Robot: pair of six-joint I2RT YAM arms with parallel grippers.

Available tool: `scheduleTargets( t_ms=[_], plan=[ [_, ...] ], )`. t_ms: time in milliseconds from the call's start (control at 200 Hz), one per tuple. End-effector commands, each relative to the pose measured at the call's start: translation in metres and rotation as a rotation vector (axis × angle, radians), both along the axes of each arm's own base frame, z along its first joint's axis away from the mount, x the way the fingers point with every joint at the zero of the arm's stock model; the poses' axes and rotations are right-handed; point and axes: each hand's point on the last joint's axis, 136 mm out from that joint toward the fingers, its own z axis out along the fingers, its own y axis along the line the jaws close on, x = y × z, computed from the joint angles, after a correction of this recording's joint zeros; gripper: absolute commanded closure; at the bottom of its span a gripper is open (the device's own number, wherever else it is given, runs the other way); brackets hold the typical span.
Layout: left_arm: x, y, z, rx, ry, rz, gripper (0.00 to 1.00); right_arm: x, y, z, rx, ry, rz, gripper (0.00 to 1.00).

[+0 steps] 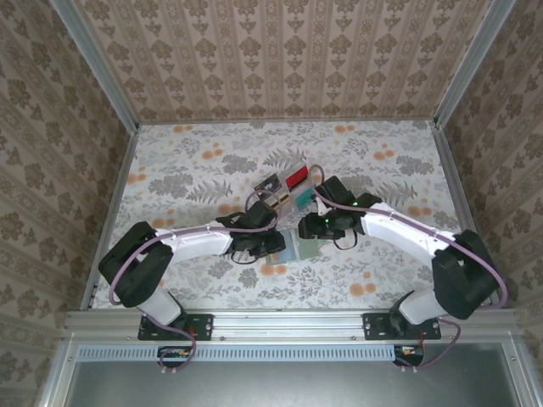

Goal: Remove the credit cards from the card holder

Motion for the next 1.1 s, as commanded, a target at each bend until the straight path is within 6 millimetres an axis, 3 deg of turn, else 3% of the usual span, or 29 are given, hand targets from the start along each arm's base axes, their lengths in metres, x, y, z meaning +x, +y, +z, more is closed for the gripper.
scheduleTargets(
  t_ms=[0,295,695,850,985,1095],
  plan=[
    [-0.001,0.003,-0.007,0.007,0.008,0.017,0.74,-0.014,0.03,-0.014,0.087,0.103,0.077,0.49],
    [0.0,-0.001,-0.008,-0.011,0.014,0.008,0.77,-0.016,0.039,-0.047,0.03,0.17,0.104,0.51],
    [0.0,-0.003,-0.006,-0.038,0.022,0.01,0.82,-0.015,0.012,-0.088,-0.172,0.204,0.057,0.58],
    [-0.002,0.005,0.005,-0.025,0.016,0.034,0.81,-0.017,0.006,-0.103,-0.224,0.217,0.059,0.62],
    [-0.009,0.019,0.001,0.014,0.039,0.062,0.8,-0.021,0.005,-0.112,-0.243,0.231,0.06,0.62],
    [-0.013,0.019,-0.001,-0.009,0.053,0.066,0.77,-0.022,0.006,-0.115,-0.244,0.234,0.06,0.63]
  ],
)
